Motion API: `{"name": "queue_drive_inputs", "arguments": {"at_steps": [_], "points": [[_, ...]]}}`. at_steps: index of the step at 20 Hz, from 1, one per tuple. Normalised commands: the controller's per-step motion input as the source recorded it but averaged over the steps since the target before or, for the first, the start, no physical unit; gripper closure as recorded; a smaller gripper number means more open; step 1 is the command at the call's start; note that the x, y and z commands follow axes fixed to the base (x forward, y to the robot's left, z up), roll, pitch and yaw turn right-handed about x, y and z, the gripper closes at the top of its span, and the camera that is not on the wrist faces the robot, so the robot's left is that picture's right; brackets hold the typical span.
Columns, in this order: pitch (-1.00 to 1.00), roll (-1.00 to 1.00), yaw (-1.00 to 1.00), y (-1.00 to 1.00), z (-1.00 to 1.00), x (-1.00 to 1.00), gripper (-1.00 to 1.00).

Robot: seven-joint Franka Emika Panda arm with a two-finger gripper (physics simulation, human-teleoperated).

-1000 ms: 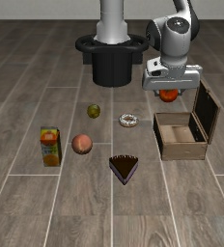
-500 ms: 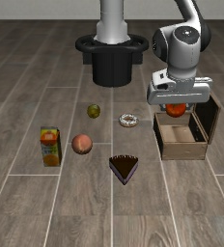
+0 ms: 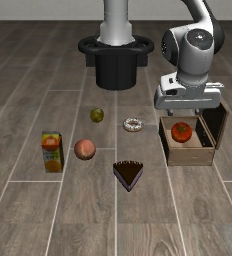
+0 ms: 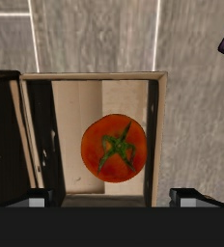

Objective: Pick up the tomato and place it in the box

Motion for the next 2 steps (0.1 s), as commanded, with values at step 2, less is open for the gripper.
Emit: {"name": "queue_drive_inputs", "arguments": {"at_steps": [2], "points": [[0.00,0.00,0.00,0.00,0.00,0.00,-1.00]]}}
